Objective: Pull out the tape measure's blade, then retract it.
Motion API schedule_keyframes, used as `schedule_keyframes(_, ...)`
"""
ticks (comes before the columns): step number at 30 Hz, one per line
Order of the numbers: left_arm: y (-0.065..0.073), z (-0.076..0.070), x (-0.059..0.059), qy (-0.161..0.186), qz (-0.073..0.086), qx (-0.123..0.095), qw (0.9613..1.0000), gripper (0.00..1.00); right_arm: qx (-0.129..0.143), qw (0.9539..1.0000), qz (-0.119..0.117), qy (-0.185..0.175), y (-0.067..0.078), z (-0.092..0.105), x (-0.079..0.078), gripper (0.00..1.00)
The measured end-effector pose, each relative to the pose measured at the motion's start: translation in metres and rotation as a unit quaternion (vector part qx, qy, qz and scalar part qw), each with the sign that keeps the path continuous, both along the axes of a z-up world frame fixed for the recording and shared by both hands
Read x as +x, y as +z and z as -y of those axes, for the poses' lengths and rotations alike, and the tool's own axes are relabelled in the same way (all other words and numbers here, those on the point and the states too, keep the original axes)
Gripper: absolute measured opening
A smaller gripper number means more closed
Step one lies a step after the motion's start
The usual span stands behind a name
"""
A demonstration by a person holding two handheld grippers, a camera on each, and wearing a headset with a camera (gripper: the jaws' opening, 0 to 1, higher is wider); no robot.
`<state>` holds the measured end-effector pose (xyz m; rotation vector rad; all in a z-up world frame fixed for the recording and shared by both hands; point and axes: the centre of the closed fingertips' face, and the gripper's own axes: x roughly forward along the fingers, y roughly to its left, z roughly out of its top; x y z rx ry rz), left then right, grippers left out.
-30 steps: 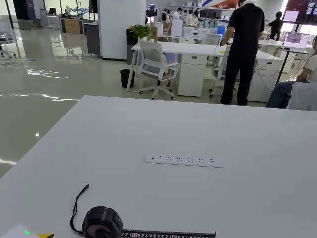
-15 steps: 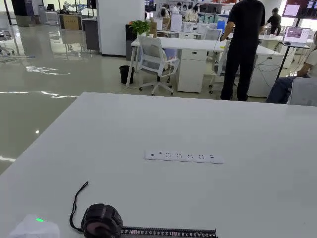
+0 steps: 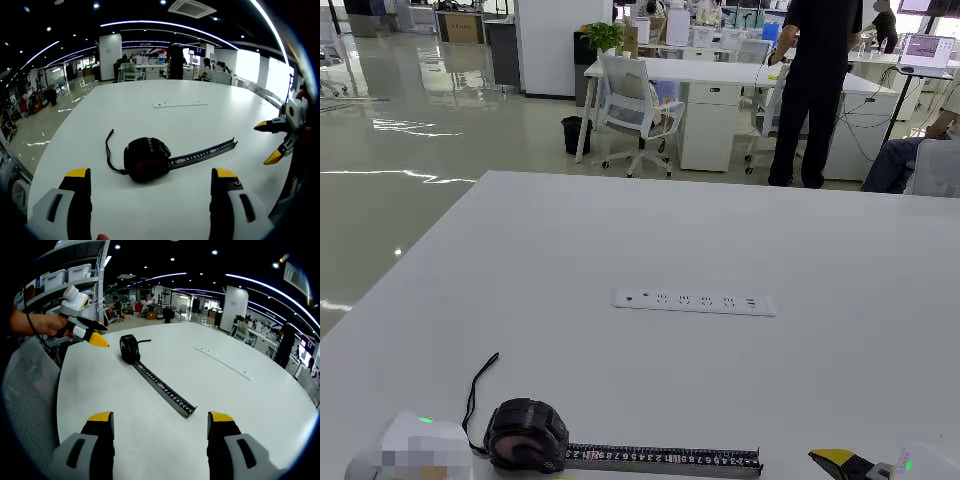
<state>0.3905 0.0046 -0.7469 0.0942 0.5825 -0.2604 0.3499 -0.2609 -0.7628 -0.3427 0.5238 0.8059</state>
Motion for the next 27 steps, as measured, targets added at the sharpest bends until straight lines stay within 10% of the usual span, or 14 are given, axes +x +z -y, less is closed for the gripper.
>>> schedule_keyframes(27, -0.026, -0.005, 0.031, 0.087, 0.009, 0.004, 0.9962, 0.84, -0.044, 0.9916, -0.005, 0.122, -0.032, 0.002, 0.040, 0.59)
